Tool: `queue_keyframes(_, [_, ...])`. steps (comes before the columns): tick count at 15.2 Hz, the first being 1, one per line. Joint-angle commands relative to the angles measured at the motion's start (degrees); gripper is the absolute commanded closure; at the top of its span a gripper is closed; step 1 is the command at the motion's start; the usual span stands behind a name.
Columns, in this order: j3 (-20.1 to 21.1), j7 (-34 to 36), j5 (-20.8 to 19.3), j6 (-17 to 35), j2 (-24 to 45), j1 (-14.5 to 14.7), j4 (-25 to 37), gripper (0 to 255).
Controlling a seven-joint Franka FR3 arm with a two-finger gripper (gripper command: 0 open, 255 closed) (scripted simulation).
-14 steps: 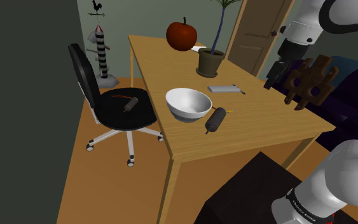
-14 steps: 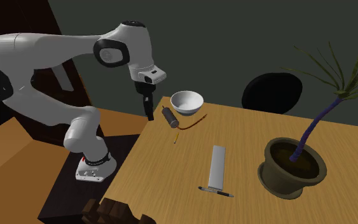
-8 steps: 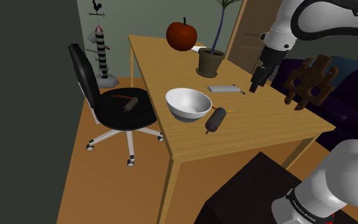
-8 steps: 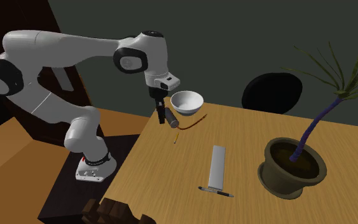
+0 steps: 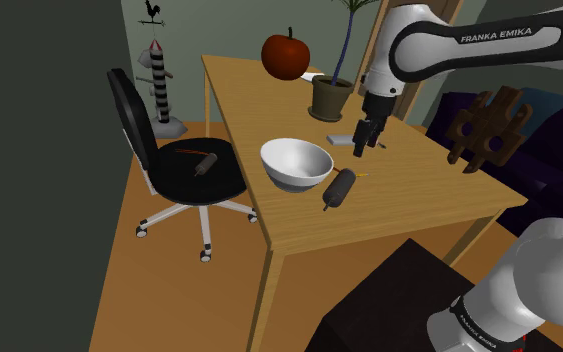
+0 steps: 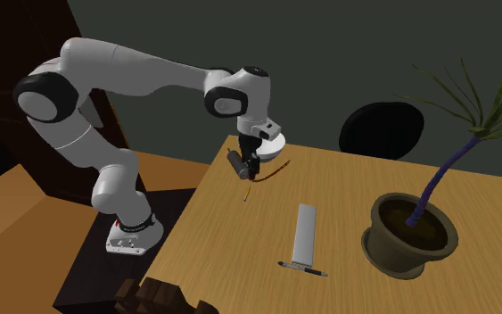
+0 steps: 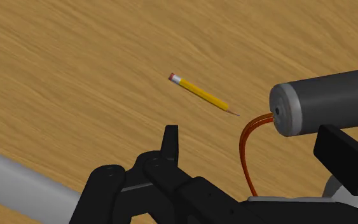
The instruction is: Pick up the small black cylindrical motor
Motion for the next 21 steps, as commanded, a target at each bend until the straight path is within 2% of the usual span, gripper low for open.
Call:
queue_keyframes(1, [0.4, -0.3, 0.8, 1.2, 4.3, 0.7, 1.8, 0])
queue_keyframes(5, [0.9, -1.2, 2.0, 2.7, 11.8, 1.6, 5.6, 0])
queue_keyframes(12, [0.7, -1.2, 2.0, 8.5, 13.8, 1.7, 1.8, 0])
queue_keyframes(14, [0.7, -1.2, 2.0, 8.5, 13.8, 1.8, 1.8, 0])
queue_keyframes(15, [0.4, -1.7, 2.0, 8.3, 13.8, 1.6, 2.1, 255])
queue_keyframes(21, [0.6, -1.4, 2.1, 8.9, 14.8, 1.7, 2.6, 255])
